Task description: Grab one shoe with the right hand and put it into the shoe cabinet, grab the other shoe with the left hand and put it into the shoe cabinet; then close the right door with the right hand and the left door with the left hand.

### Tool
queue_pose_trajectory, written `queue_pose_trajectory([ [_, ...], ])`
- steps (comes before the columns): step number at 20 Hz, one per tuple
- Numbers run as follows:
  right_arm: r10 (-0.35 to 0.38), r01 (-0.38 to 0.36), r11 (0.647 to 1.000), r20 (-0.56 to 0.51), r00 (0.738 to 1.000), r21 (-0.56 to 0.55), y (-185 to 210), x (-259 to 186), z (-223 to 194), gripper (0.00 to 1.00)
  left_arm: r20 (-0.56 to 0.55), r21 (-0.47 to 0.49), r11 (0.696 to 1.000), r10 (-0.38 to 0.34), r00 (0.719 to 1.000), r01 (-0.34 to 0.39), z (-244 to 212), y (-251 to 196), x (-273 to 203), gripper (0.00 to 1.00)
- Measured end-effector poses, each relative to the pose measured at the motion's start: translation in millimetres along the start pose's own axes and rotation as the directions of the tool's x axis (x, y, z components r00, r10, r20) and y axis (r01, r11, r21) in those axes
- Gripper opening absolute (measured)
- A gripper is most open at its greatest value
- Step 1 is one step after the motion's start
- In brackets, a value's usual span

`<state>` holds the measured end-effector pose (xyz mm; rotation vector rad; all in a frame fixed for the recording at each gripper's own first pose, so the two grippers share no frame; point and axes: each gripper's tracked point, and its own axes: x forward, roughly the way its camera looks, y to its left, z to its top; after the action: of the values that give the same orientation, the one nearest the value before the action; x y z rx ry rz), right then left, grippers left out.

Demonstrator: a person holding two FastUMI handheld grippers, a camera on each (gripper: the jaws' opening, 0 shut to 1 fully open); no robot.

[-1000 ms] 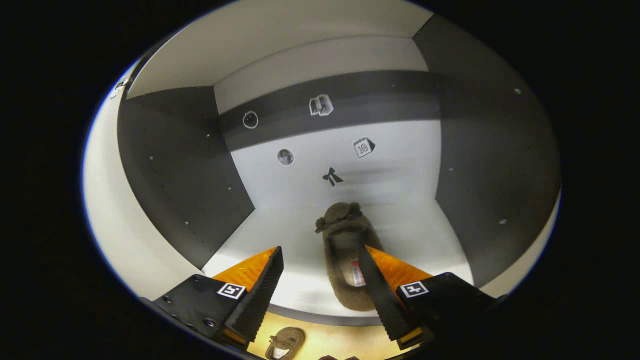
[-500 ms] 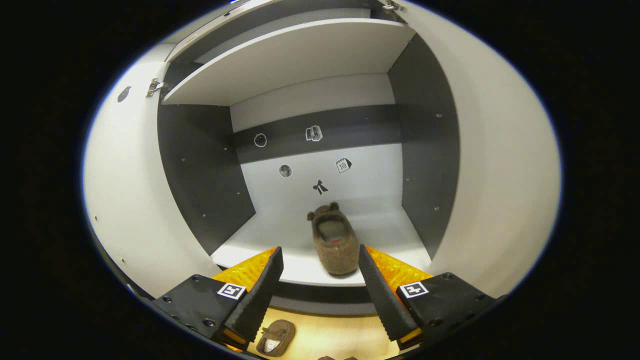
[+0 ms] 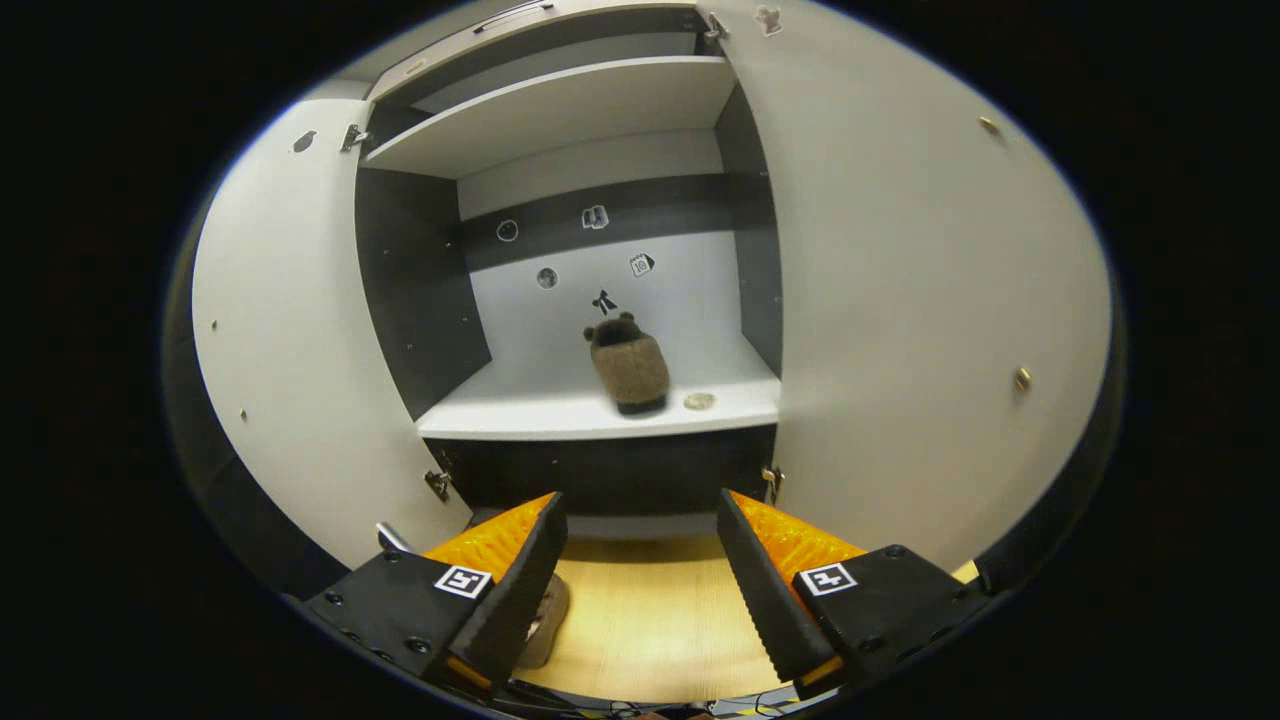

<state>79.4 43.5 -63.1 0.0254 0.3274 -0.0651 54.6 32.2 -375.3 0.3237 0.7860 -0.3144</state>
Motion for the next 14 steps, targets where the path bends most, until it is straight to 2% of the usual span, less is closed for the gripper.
queue_pose_trajectory([
  [1,-0.019,0.019,1.0,-0.007,1.0,0.01,-4,-9,-13,0.92,-0.016,0.01,1.0,-0.005,1.0,0.005,-5,-1,6,0.94],
  [2,-0.038,0.038,0.999,-0.017,0.999,0.016,-10,-16,-23,0.96,-0.028,0.019,1.0,-0.009,1.0,0.01,-10,0,12,0.99],
  [3,-0.06,0.061,0.998,-0.029,0.998,0.02,-16,-23,-33,0.92,-0.037,0.026,1.0,-0.004,0.999,0.005,-12,1,18,0.94],
  [4,-0.084,0.085,0.996,-0.042,0.996,0.024,-24,-31,-42,0.96,-0.042,0.028,1.0,0.002,0.999,0.0,-14,3,25,0.99],
  [5,-0.112,0.114,0.993,-0.055,0.992,0.03,-33,-41,-52,0.92,-0.05,0.023,1.0,-0.002,0.999,0.003,-15,4,31,0.99],
  [6,-0.141,0.144,0.989,-0.065,0.988,0.039,-43,-49,-59,0.96,-0.068,0.014,1.0,-0.01,0.998,0.011,-17,6,37,0.99],
  [8,-0.202,0.209,0.975,-0.097,0.975,0.074,-64,-67,-76,0.92,-0.085,-0.005,0.999,-0.054,0.995,0.053,-20,0,47,0.99],
  [10,-0.27,0.284,0.954,-0.14,0.953,0.093,-89,-89,-96,0.96,-0.105,-0.002,0.998,-0.059,0.993,0.06,-27,0,58,0.77],
  [11,-0.303,0.321,0.942,-0.162,0.939,0.101,-101,-102,-104,0.92,-0.104,-0.008,0.997,-0.071,0.992,0.071,-25,-1,59,0.51],
  [12,-0.333,0.355,0.928,-0.181,0.925,0.11,-114,-114,-110,0.96,-0.101,-0.017,0.998,-0.069,0.993,0.067,-21,-2,60,0.59],
  [13,-0.367,0.392,0.912,-0.192,0.91,0.119,-128,-129,-111,0.92,-0.109,-0.021,0.998,-0.067,0.992,0.065,-20,-2,64,0.53],
  [14,-0.401,0.429,0.894,-0.194,0.895,0.131,-142,-143,-111,0.96,-0.113,-0.019,0.998,-0.066,0.991,0.064,-22,-3,65,0.47],
])
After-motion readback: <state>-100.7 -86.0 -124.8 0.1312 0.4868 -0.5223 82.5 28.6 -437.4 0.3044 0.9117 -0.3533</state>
